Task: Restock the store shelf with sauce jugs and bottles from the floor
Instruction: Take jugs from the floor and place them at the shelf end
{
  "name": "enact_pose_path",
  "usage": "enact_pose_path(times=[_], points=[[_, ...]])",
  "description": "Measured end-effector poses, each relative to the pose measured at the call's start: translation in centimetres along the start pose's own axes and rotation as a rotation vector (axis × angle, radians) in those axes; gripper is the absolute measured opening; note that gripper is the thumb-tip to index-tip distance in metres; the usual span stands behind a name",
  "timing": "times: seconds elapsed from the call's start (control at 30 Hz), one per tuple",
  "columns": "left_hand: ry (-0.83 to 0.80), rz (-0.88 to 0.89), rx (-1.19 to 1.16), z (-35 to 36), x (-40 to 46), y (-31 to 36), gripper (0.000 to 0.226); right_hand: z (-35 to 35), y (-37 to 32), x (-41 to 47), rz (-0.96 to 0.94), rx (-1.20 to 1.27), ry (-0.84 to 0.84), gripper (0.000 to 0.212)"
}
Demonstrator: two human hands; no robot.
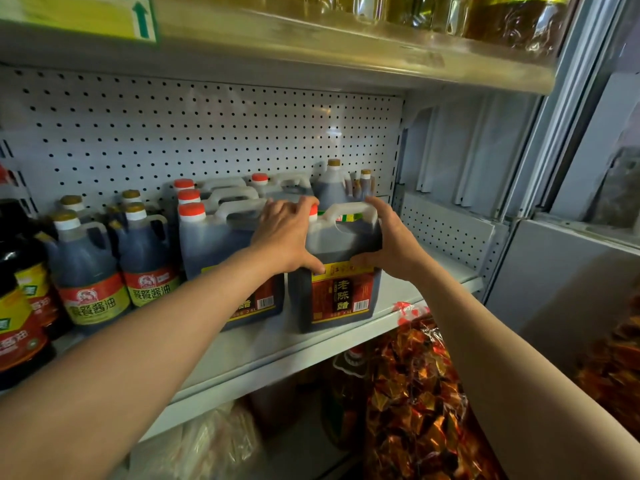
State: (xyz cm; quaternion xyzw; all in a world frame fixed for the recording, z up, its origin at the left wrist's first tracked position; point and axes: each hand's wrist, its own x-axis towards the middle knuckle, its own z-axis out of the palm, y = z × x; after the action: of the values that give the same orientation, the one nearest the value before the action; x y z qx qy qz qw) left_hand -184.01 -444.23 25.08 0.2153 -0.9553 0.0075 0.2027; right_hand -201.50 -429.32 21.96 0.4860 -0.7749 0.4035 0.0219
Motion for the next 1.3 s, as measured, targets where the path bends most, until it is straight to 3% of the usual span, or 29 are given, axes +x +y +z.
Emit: enact_pose_path(times=[0.27,0.77,1.03,1.3], points=[[0.04,-0.018,0.047,0.7,1.4,-0.3,0.113,0.6,0.8,1.9,0.008,0.005,0.041,0.113],[-0.1,-0.244,0.416,1.1,6.6,-0.4,0.114,3.3,1.9,8.2,-0.039,0.061,0.014,0.111],[-0.1,-0.342,0.483,2.1,7.7,-0.1,0.096,4.1,2.3,9.4,-0.021,0.056,-0.014,0.111],[-0.21,-0.372,0.319,-0.7,6.9,-0.2,0.144,2.4,-0.2,5.5,0.096,-0.028,0.002,0.11]])
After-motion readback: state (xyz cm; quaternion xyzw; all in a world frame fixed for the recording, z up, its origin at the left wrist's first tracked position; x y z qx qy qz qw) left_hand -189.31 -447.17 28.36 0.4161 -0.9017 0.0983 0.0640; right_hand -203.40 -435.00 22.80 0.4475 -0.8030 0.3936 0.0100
